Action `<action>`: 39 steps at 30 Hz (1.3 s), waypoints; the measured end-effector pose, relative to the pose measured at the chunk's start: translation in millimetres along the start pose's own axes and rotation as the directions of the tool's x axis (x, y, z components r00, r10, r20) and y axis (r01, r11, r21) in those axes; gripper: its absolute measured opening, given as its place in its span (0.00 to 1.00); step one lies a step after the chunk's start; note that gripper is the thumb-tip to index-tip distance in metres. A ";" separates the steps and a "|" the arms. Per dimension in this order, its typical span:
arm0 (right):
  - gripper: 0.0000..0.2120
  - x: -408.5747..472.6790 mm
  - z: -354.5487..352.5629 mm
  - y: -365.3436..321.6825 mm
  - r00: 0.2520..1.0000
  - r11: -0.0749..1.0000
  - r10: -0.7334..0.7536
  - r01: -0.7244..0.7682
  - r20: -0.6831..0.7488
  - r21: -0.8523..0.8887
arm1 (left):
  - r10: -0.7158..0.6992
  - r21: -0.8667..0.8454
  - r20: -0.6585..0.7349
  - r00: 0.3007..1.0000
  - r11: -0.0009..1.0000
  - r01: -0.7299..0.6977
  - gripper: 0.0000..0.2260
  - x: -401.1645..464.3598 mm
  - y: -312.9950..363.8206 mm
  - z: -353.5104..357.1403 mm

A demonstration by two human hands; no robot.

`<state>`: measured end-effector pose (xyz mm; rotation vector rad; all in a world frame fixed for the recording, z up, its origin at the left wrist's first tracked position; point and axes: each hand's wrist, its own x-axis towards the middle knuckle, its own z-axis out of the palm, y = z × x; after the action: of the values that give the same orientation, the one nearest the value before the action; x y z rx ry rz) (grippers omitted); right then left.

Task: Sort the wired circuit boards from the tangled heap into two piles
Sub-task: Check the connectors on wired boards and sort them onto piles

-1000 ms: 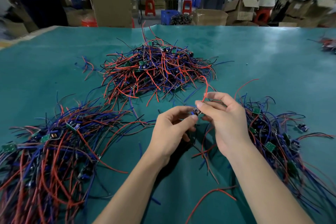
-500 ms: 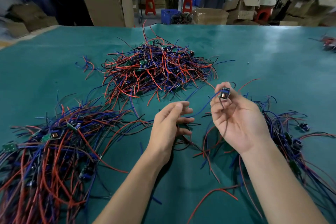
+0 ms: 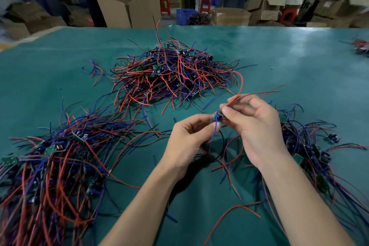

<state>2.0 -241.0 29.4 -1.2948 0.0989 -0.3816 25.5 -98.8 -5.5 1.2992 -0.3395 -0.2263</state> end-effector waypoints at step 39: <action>0.04 2.2 -1.6 0.3 0.996 0.996 0.092 -0.092 0.011 -0.018 | -0.087 -0.140 -0.073 0.994 0.987 0.076 0.08 -2.0 9.3 -0.9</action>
<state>3.6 -243.0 28.9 -1.3047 0.1520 -0.2947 23.7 -94.8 3.0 1.1838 -0.2003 -0.2625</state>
